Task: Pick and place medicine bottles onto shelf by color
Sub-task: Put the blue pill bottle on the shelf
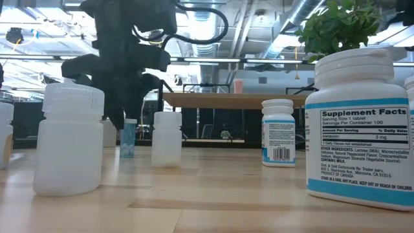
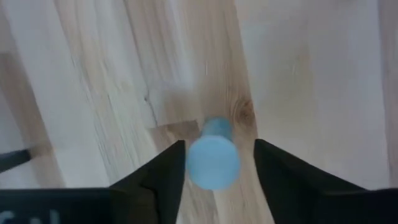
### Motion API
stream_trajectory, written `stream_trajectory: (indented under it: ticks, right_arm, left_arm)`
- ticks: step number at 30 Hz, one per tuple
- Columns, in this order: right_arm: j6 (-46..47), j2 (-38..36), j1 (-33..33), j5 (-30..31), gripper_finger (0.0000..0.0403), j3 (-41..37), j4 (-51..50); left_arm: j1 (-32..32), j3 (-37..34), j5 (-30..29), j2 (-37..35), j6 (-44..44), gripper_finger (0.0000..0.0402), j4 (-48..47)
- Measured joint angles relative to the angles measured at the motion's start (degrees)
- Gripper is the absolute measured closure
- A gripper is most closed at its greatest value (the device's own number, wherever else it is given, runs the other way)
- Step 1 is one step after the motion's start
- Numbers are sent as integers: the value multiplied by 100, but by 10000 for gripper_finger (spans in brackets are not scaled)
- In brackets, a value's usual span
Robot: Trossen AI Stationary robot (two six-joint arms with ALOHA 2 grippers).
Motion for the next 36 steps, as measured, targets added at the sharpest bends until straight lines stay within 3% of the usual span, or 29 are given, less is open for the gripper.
stream_trajectory:
  ticks: [8,13,24,30,36]
  right_arm:
    - [-11,0,0,0,244,0,2]
    - [-11,0,0,0,245,0,4]
    - [-13,0,0,0,246,0,2]
    - [-13,0,0,0,250,0,26]
    - [-11,-4,0,0,249,0,93]
  left_arm:
    - [0,1,-13,0,7,291,92]
    - [0,420,-13,-15,16,317,-593]
    - [176,2925,25,-17,901,311,-2175]
    - [753,4157,6,136,1168,314,-2417]
    - [1466,5171,2,767,1449,314,-2867]
